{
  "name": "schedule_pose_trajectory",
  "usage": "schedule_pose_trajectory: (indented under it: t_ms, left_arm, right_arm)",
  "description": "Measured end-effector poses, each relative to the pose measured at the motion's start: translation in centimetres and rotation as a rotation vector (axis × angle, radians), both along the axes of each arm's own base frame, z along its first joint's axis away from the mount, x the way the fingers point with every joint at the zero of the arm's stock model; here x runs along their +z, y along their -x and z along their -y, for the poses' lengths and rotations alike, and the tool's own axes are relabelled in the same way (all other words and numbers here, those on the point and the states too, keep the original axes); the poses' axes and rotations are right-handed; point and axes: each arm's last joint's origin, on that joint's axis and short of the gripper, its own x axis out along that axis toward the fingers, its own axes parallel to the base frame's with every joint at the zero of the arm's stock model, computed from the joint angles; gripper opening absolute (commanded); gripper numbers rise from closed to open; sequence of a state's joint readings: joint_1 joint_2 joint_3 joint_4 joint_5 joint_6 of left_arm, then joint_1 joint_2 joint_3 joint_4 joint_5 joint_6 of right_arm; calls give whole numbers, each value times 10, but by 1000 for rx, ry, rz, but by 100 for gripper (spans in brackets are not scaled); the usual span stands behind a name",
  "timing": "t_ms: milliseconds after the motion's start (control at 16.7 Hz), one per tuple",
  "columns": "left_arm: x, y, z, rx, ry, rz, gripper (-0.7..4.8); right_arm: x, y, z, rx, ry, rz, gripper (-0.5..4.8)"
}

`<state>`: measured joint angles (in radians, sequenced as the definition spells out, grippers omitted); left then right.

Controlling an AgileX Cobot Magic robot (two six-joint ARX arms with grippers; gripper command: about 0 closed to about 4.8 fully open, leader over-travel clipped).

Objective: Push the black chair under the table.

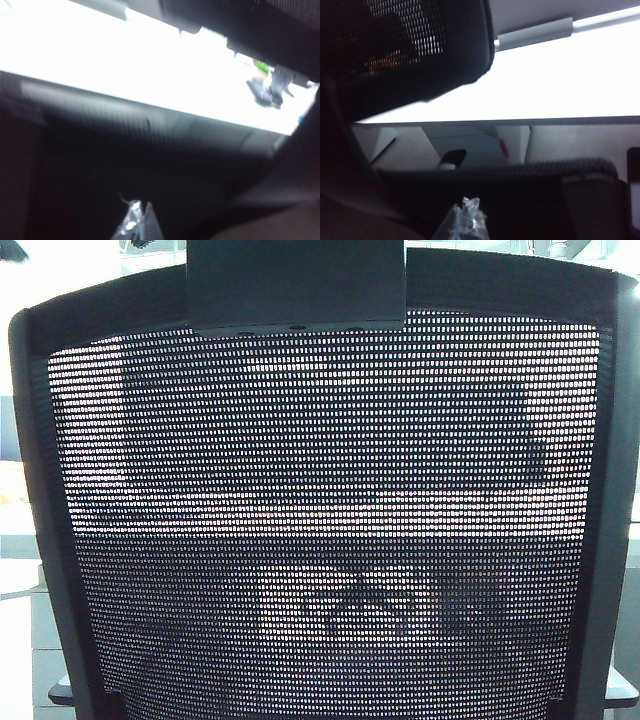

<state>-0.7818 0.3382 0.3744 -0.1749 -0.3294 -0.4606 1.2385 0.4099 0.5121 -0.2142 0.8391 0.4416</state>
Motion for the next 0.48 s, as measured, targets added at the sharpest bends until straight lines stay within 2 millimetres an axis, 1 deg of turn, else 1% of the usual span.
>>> schedule_pose_trajectory:
  t_ms: [119,179,299,358,478]
  left_arm:
    - [-15,0,4,24,-19,-5,-6]
    - [-22,-2,3,72,-35,-9,-6]
    - [-32,-3,3,126,-64,-2,-6]
    - [-38,-4,3,125,-72,-3,-6]
    - [-41,-5,4,143,-45,23,-6]
  right_arm:
    - [-6,3,-3,-8,9,-3,-5]
    - [-10,3,-4,-27,13,-8,-5]
    - [-17,2,-4,-46,17,-17,-5]
    - [-23,2,-5,-46,22,-25,-5]
    - [-32,1,-6,-54,51,-35,-5]
